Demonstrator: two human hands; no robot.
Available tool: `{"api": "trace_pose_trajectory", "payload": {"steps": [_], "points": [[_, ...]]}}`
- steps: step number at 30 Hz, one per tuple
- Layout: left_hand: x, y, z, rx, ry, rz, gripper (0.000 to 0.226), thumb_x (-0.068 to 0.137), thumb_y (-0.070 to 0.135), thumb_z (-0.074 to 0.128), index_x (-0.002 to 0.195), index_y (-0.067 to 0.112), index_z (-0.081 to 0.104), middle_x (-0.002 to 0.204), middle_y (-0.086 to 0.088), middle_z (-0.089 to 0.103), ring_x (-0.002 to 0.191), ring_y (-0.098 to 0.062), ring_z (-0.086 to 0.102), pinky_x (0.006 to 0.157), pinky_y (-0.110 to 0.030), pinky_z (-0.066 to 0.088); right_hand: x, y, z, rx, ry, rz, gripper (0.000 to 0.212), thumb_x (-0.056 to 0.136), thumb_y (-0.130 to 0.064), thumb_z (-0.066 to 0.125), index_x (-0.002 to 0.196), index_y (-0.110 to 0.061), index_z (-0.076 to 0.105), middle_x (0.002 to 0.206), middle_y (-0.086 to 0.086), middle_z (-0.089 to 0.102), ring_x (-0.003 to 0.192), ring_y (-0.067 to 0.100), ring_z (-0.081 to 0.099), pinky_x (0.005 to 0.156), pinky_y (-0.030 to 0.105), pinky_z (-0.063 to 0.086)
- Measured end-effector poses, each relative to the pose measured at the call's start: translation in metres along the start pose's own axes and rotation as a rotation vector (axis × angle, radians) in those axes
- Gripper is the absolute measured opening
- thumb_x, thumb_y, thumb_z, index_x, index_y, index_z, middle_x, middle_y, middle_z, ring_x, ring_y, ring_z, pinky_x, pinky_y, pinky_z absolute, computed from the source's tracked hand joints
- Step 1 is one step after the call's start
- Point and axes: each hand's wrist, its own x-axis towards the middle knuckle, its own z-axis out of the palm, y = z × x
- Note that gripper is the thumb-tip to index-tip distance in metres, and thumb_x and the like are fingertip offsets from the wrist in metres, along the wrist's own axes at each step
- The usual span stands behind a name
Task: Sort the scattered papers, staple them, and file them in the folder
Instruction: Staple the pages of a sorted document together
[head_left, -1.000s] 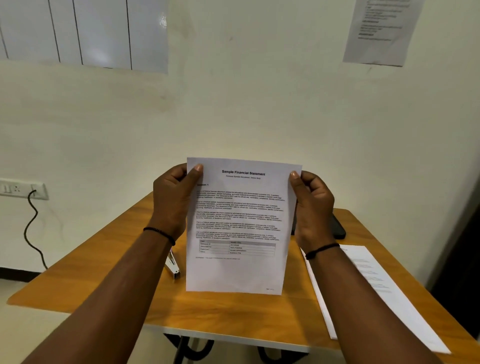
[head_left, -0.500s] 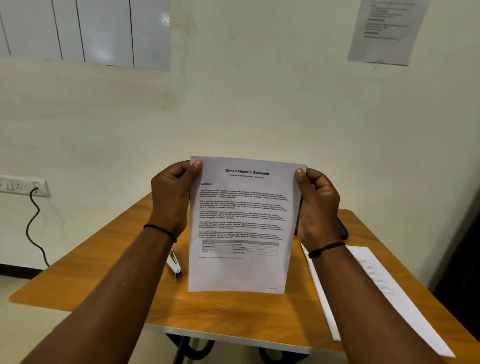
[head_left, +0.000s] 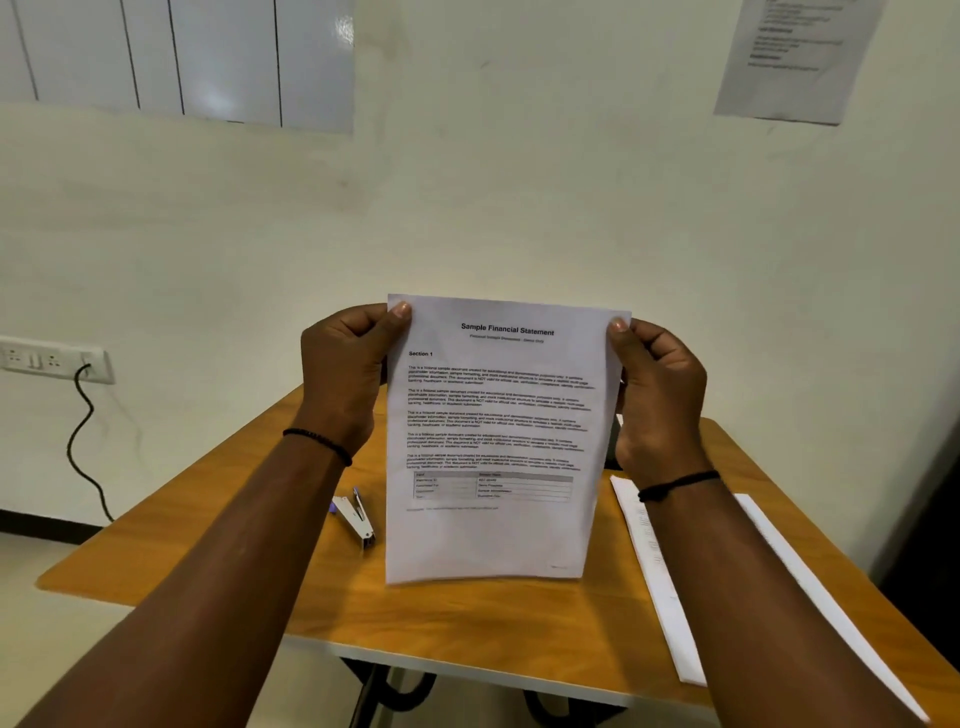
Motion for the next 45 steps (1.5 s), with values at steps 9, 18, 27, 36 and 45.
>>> {"api": "trace_pose_trajectory", "payload": {"steps": [9, 18, 27, 36, 45], "points": [[-0.011, -0.029, -0.030, 0.208, -0.015, -0.223, 0.029, 0.090, 0.013, 0.071, 0.069, -0.005, 0.061, 0.063, -0.010, 0.063, 0.056, -0.017, 0.062, 0.057, -0.030, 0.054, 0.001, 0.047, -0.001, -0.171, -0.094, 0.339, 0.009, 0.091, -0.013, 0.070, 0.094, -0.005, 0.070, 0.098, 0.018, 0.074, 0.087, 0.031, 0.070, 0.086, 0.043, 0.059], [-0.059, -0.079, -0.151, 0.435, 0.165, -0.419, 0.030, 0.091, 0.012, 0.069, 0.067, -0.004, 0.059, 0.060, -0.008, 0.062, 0.050, -0.014, 0.056, 0.048, -0.024, 0.046, -0.069, 0.181, 0.051, -0.349, -0.301, 0.591, 0.021, 0.089, -0.019, 0.071, 0.077, -0.005, 0.062, 0.089, 0.026, 0.071, 0.069, 0.027, 0.064, 0.065, 0.036, 0.050], [-0.071, -0.067, -0.234, 0.443, 0.256, -0.534, 0.021, 0.089, 0.012, 0.071, 0.072, 0.000, 0.065, 0.065, -0.014, 0.067, 0.052, -0.025, 0.062, 0.044, -0.026, 0.048, -0.095, 0.213, 0.099, -0.712, -0.448, 0.337, 0.046, 0.085, -0.047, 0.070, 0.071, -0.004, 0.063, 0.061, 0.003, 0.064, 0.055, 0.015, 0.051, 0.055, 0.031, 0.042], [-0.072, -0.065, -0.235, 0.529, 0.222, -0.561, 0.035, 0.087, 0.007, 0.071, 0.056, 0.007, 0.055, 0.057, -0.009, 0.061, 0.050, -0.021, 0.053, 0.040, -0.021, 0.039, -0.102, 0.209, 0.111, -1.053, -0.696, 0.185, 0.011, 0.086, -0.026, 0.067, 0.083, -0.016, 0.072, 0.084, -0.002, 0.071, 0.077, 0.016, 0.064, 0.068, 0.030, 0.052], [-0.072, -0.070, -0.223, 0.611, 0.123, -0.573, 0.041, 0.089, 0.014, 0.072, 0.055, 0.008, 0.051, 0.056, -0.009, 0.061, 0.051, -0.021, 0.054, 0.051, -0.026, 0.042, -0.081, 0.199, 0.089, -0.925, -0.607, 0.339, 0.033, 0.083, -0.031, 0.075, 0.080, 0.001, 0.070, 0.073, 0.014, 0.068, 0.061, 0.024, 0.059, 0.055, 0.034, 0.045]]}}
